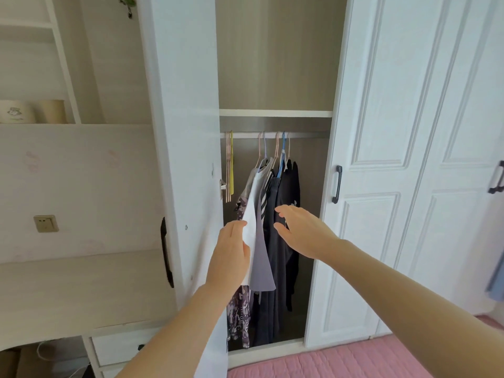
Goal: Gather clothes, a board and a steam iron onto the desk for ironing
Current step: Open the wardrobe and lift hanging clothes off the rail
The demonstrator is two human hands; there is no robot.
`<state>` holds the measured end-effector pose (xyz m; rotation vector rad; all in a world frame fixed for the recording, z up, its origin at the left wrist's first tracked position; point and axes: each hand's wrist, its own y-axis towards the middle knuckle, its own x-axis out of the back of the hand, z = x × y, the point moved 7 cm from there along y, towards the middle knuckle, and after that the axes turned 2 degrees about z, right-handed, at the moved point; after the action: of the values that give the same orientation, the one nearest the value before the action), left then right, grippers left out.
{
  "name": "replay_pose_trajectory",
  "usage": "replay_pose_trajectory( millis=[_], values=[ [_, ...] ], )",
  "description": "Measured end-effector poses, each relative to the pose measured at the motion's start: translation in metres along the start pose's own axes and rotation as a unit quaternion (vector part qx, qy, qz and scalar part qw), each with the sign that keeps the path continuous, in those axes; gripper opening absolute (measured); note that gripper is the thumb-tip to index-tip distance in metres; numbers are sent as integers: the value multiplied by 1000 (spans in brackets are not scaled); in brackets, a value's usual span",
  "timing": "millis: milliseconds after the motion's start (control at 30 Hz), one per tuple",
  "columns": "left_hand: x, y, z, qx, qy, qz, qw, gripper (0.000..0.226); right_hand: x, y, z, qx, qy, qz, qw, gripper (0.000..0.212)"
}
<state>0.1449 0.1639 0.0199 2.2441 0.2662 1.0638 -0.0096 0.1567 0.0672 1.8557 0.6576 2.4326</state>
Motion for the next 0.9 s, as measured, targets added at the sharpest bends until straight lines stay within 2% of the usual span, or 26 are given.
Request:
replay_pose_trajectory(
  millis=[133,333,567,733,900],
  values=[
    [-34,48,27,67,-3,6,998,38,-13,46,-25,-25,42,7,999,40],
    [-84,125,51,119,-12,9,993,33,-37,136,-60,-71,149,-1,986,44],
    [-122,192,88,161,-26,-15,987,25,-68,225,-82,-85,209,-32,974,44],
    [-141,222,112,178,-57,-23,982,35,-96,270,-90,-108,252,-36,961,53],
    [-159,239,128,180,-88,-32,979,28,-113,296,-94,-105,241,-43,964,53]
  ],
)
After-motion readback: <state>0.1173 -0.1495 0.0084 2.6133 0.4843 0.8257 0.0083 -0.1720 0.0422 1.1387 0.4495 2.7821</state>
